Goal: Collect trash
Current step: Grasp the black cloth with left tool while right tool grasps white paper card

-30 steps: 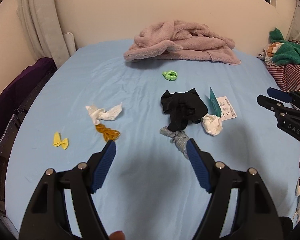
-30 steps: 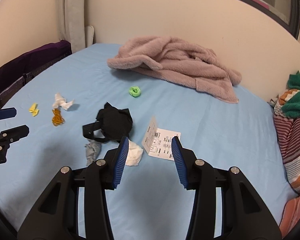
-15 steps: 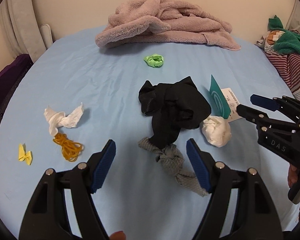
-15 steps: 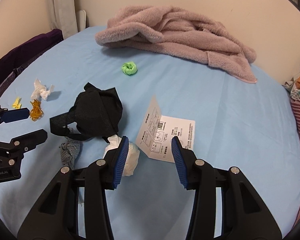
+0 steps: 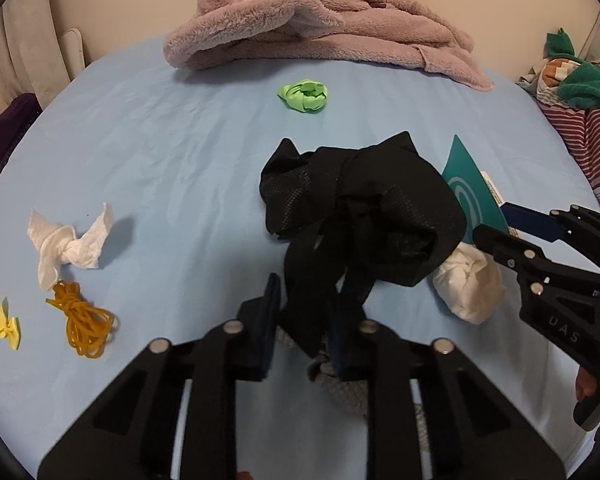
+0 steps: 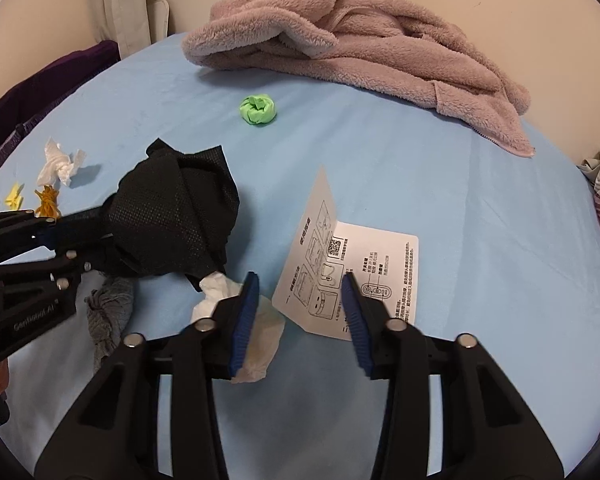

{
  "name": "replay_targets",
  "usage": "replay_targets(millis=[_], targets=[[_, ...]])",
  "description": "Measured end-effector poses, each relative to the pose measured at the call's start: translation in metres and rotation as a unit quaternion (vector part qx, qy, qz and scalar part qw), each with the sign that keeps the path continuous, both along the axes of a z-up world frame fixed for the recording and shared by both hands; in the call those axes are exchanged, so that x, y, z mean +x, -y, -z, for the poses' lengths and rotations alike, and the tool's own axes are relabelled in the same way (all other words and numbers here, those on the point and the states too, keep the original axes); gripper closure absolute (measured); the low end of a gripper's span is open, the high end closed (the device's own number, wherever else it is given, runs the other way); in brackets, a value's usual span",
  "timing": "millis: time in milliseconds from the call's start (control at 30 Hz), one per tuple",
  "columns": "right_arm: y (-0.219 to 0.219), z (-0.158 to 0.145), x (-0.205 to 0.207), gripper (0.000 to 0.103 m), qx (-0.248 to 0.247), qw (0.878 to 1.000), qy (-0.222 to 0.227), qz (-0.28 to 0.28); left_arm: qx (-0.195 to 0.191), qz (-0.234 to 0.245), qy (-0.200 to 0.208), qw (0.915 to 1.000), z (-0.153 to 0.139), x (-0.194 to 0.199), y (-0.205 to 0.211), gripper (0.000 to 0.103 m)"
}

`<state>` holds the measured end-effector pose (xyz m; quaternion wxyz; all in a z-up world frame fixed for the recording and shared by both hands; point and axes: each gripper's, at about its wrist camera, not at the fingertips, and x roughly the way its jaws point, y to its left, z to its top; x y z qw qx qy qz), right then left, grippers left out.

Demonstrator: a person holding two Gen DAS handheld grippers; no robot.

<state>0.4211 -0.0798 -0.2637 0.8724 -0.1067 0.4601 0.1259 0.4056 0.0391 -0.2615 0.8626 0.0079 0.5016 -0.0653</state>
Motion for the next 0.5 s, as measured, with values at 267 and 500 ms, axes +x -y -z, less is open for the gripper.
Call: replay_targets(millis=[267, 500], targets=[[0.008, -0.015, -0.005, 0.103, 0.014, 1.0, 0.011, 0.008, -0.021, -0.002, 0.022, 0.9995, -0.018, -0.003, -0.003, 0.1], [0.002, -0.047, -0.023, 0.103, 0.03, 0.999, 0.021, -0.005, -0.031, -0.011, 0.04, 0.9986, -0.047, -0.02, -0.015, 0.1]])
